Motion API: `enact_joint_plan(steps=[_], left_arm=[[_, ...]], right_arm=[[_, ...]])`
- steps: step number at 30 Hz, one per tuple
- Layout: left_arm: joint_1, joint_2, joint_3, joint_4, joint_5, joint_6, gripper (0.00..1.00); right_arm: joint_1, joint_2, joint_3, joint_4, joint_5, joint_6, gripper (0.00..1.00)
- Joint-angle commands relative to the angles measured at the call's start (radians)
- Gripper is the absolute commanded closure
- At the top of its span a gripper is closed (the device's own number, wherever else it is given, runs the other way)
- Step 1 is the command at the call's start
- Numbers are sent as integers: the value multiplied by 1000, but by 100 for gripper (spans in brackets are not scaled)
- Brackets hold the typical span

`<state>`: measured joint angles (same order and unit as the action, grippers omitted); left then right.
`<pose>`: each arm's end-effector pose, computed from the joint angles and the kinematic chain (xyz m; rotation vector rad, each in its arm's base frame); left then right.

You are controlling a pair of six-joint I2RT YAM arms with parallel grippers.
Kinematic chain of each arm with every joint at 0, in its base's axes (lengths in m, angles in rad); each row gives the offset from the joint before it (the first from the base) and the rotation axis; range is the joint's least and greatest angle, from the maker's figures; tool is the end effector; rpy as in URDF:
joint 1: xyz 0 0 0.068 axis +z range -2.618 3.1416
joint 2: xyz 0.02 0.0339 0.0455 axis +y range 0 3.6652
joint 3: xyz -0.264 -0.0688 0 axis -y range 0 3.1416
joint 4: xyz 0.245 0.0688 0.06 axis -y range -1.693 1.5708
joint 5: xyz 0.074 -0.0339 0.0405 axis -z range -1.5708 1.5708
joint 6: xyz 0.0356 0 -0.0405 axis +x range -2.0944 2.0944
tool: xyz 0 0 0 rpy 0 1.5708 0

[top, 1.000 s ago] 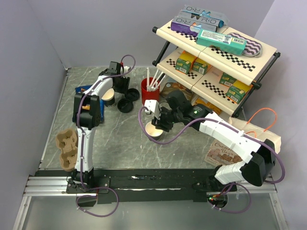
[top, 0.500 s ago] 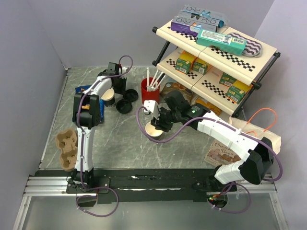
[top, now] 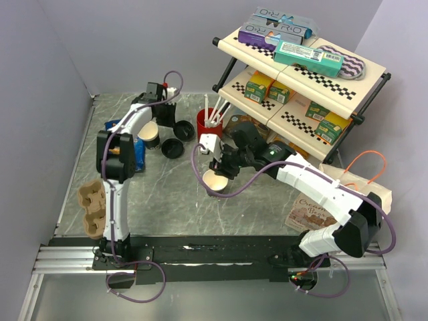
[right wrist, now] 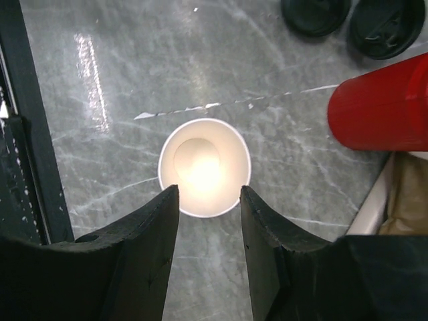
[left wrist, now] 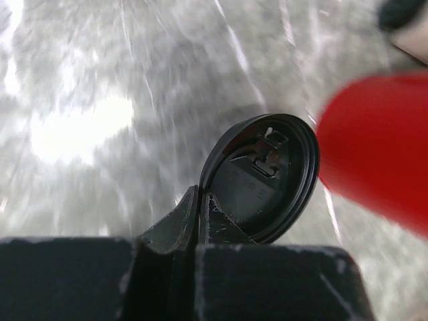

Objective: Pack the takeout coffee

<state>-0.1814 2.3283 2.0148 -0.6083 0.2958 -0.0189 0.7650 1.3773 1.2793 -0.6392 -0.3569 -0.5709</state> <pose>0.5079 -0.1037 0.2007 0.3263 2.4704 -0.4526 0.2067 0.2156 0.3361 -1.5667 1.6897 0.5109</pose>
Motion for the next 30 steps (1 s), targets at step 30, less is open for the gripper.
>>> enact_joint_plan(steps=[30], left_arm=[[-472,-1109,-939,470,-170,411,99]], right_arm=[[-185,-308,-23,-34,-25,238,50]])
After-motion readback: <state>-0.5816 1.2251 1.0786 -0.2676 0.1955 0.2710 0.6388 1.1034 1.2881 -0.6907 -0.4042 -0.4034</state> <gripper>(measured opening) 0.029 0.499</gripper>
